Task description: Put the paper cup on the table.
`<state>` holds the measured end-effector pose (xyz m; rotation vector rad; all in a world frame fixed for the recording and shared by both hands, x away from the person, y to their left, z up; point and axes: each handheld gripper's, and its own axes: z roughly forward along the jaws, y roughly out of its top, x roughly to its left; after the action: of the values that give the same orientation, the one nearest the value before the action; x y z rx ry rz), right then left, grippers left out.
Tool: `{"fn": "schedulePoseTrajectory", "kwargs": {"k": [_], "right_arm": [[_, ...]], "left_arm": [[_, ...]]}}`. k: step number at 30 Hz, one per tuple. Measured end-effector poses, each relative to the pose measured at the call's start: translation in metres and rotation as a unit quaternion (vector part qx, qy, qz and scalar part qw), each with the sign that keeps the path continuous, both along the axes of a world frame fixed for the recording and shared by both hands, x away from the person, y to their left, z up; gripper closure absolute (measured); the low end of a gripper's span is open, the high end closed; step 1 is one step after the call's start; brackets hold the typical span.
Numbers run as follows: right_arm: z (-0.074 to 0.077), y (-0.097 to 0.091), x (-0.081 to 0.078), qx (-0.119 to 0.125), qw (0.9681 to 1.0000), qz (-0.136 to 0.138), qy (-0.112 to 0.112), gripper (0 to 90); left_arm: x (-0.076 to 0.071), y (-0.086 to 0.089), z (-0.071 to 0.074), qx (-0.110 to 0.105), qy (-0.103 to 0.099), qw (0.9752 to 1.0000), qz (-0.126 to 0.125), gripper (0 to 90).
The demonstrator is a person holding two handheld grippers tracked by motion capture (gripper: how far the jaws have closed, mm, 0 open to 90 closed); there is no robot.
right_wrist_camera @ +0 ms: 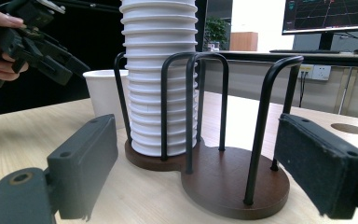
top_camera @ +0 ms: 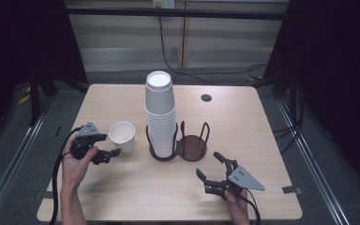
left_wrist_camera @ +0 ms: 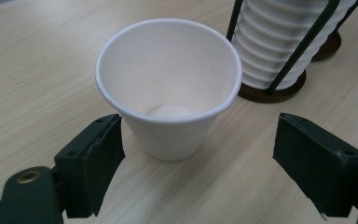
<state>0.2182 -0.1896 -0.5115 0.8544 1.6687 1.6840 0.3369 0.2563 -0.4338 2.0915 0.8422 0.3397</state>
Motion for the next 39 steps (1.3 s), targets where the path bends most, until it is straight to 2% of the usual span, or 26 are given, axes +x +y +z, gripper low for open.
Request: {"fn": "schedulePoseTrajectory", "kwargs": {"k": [3, 4, 5, 7, 9, 11, 12, 15, 17, 18, 19, 21, 22, 23, 24, 25, 27, 28, 29, 30, 32, 34, 35, 38, 39], "right_arm": [[0.0, 0.0, 0.0, 0.0, 1.0, 0.0, 0.0, 12.7], [0.0, 0.0, 0.0, 0.0, 1.0, 0.0, 0.0, 12.7], [0.0, 0.0, 0.0, 0.0, 1.0, 0.0, 0.0, 12.7], [0.0, 0.0, 0.0, 0.0, 1.0, 0.0, 0.001, 12.7], [0.0, 0.0, 0.0, 0.0, 1.0, 0.0, 0.0, 12.7], [0.0, 0.0, 0.0, 0.0, 1.0, 0.0, 0.0, 12.7], [0.0, 0.0, 0.0, 0.0, 1.0, 0.001, 0.0, 12.7], [0.0, 0.0, 0.0, 0.001, 1.0, 0.0, -0.001, 12.7], [0.0, 0.0, 0.0, 0.0, 1.0, 0.0, -0.001, 12.7], [0.0, -0.001, 0.0, 0.0, 1.0, 0.001, -0.001, 12.7], [0.0, -0.001, 0.0, 0.0, 1.0, 0.001, -0.001, 12.7], [0.0, 0.0, 0.0, 0.0, 1.0, 0.001, -0.001, 12.7], [0.0, 0.0, 0.0, 0.0, 1.0, 0.0, -0.001, 12.7], [0.0, 0.0, 0.0, 0.0, 1.0, 0.0, -0.001, 12.7], [0.0, 0.0, 0.0, 0.0, 1.0, 0.0, -0.001, 12.7], [0.0, 0.0, 0.0, 0.0, 1.0, 0.0, -0.001, 12.7], [0.0, 0.0, 0.0, 0.0, 1.0, -0.001, -0.001, 12.7], [0.0, 0.0, 0.0, 0.0, 1.0, -0.001, -0.001, 12.7], [0.0, 0.0, 0.0, 0.0, 1.0, -0.001, -0.001, 12.7], [0.0, 0.0, 0.0, 0.0, 1.0, -0.001, -0.001, 12.7], [0.0, 0.0, 0.0, 0.0, 1.0, -0.001, -0.001, 12.7], [0.0, 0.0, 0.0, 0.0, 1.0, 0.0, -0.001, 12.7], [0.0, 0.0, 0.0, 0.0, 1.0, 0.0, -0.001, 12.7], [0.0, 0.0, 0.0, 0.001, 1.0, 0.0, -0.001, 12.7], [0.0, 0.0, 0.0, 0.001, 1.0, 0.0, -0.001, 12.7]], "left_arm": [[-0.007, 0.003, 0.0, -0.011, -0.016, 0.9997, 0.017, 16.0], [-0.013, 0.005, 0.0, -0.033, -0.028, 0.9989, 0.019, 16.0], [-0.013, 0.005, 0.0, -0.033, -0.028, 0.9989, 0.019, 16.0], [-0.017, 0.007, -0.001, -0.053, -0.036, 0.9976, 0.023, 16.0], [-0.021, 0.006, -0.002, -0.061, -0.048, 0.9965, 0.03, 16.0], [-0.025, 0.004, -0.004, -0.095, -0.057, 0.9936, 0.025, 16.1], [-0.028, 0.003, -0.004, -0.102, -0.063, 0.9924, 0.027, 16.1], [-0.035, -0.004, -0.007, -0.089, -0.071, 0.993, 0.034, 16.1], [-0.039, -0.007, -0.01, -0.093, -0.076, 0.9923, 0.03, 16.1], [-0.045, -0.011, -0.015, -0.106, -0.086, 0.9899, 0.037, 16.1], [-0.045, -0.011, -0.015, -0.106, -0.086, 0.9899, 0.037, 16.1], [-0.049, -0.014, -0.019, -0.104, -0.107, 0.9881, 0.036, 16.1], [-0.054, -0.018, -0.024, -0.123, -0.118, 0.9849, 0.034, 16.1], [-0.054, -0.018, -0.024, -0.123, -0.118, 0.9849, 0.034, 16.0], [-0.057, -0.02, -0.026, -0.126, -0.126, 0.9833, 0.034, 16.0], [-0.059, -0.023, -0.027, -0.128, -0.125, 0.9833, 0.033, 16.0], [-0.06, -0.029, -0.028, -0.118, -0.13, 0.9844, 0.02, 15.9], [-0.061, -0.035, -0.029, -0.119, -0.129, 0.9845, 0.006, 15.9], [-0.061, -0.035, -0.029, -0.119, -0.129, 0.9845, 0.006, 15.9], [-0.063, -0.037, -0.03, -0.129, -0.13, 0.983, -0.002, 15.9], [-0.067, -0.041, -0.033, -0.139, -0.138, 0.9807, 0.0, 15.8], [-0.071, -0.048, -0.039, -0.147, -0.147, 0.978, 0.015, 15.7], [-0.071, -0.048, -0.039, -0.147, -0.147, 0.978, 0.015, 15.7], [-0.077, -0.056, -0.048, -0.169, -0.147, 0.9746, 0.007, 15.7], [-0.077, -0.056, -0.048, -0.169, -0.147, 0.9746, 0.007, 15.7]]}}
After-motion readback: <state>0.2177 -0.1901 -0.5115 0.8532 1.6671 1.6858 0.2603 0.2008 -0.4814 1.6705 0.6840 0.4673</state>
